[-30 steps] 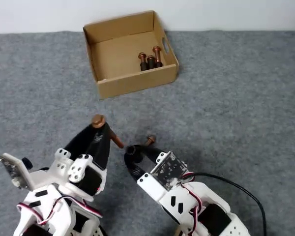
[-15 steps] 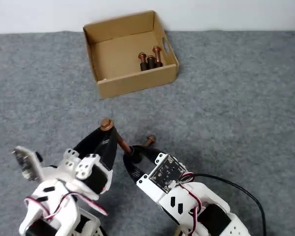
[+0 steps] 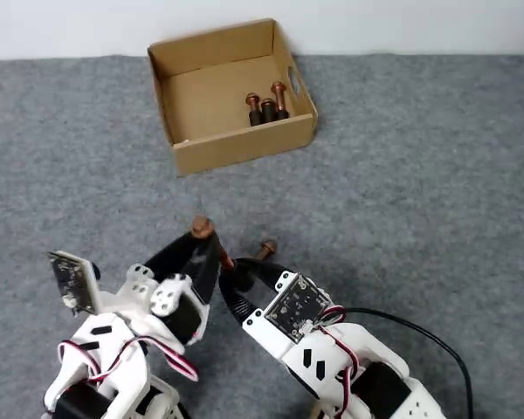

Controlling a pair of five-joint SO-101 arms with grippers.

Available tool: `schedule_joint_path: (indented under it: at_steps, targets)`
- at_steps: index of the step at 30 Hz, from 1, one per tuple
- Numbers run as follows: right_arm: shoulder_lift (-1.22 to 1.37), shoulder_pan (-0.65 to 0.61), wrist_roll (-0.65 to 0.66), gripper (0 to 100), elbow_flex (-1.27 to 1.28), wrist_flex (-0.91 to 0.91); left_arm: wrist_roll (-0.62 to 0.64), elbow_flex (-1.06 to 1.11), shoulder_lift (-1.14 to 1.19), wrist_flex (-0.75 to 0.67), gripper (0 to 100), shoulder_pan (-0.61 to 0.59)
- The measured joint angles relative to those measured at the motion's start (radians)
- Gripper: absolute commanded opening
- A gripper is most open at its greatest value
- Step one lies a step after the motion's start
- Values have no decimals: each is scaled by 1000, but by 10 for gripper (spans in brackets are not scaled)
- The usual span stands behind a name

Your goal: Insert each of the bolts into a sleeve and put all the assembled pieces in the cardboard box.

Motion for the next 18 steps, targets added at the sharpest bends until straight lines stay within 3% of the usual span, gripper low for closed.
schedule_joint_path:
  at_steps: [6, 12, 18]
  targets:
    - [-2, 0, 0, 8, -2, 0, -80, 0, 3, 143, 25, 80]
    - [-2, -3, 0, 8, -2, 0, -170, -12, 2, 218, 245, 80]
    - [-2, -3, 2, 8, -2, 0, -181, -38, 3, 265, 250, 80]
